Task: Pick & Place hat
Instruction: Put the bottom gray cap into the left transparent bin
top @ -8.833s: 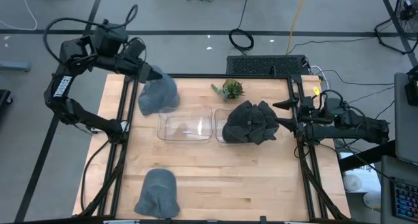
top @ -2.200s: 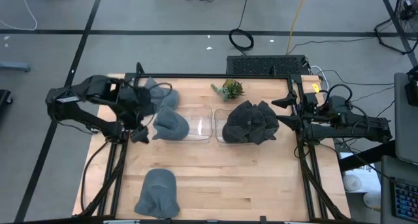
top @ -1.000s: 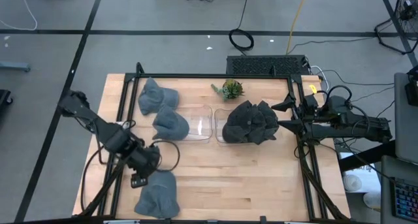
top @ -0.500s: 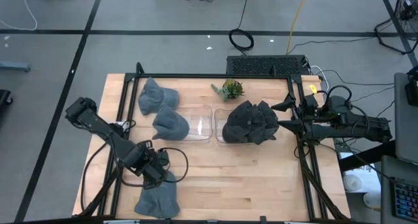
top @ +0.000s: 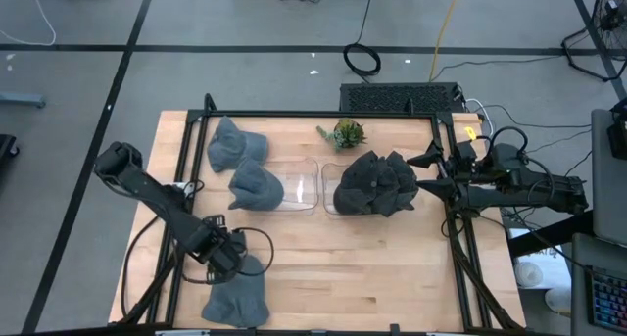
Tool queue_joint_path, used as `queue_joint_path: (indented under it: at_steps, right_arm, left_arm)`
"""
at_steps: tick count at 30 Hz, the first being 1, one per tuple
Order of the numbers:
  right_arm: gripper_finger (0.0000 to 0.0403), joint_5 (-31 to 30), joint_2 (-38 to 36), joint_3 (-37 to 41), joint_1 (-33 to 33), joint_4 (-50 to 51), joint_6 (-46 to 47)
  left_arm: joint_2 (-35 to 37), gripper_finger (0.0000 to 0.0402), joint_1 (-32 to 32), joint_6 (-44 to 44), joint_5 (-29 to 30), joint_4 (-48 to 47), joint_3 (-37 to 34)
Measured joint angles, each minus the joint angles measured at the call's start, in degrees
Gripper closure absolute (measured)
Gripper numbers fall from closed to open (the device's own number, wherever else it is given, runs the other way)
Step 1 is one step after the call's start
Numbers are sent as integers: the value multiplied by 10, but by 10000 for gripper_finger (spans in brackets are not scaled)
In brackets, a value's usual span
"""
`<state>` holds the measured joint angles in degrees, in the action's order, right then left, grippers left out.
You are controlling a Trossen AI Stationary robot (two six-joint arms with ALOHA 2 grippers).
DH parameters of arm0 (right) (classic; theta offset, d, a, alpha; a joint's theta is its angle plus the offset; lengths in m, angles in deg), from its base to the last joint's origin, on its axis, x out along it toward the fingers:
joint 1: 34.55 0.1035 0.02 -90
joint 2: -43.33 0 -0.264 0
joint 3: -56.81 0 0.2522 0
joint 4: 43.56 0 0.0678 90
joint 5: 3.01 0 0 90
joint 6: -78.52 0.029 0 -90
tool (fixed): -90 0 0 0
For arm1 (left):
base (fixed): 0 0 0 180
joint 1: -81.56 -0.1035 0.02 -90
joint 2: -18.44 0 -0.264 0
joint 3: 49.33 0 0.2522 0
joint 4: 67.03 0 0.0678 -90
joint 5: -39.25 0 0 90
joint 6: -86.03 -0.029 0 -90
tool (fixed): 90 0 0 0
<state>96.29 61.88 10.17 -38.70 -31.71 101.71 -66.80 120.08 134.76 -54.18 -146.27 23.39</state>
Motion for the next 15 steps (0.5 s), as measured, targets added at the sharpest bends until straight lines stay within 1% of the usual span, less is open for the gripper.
queue_joint_path:
  at_steps: [6,15]
  right_arm:
    - [85,0,0,0,0,1,-8]
    - [85,-2,0,0,0,18,-51]
  left_arm:
    - [64,147,7,13,15,75,-54]
    - [150,147,7,9,16,160,-156]
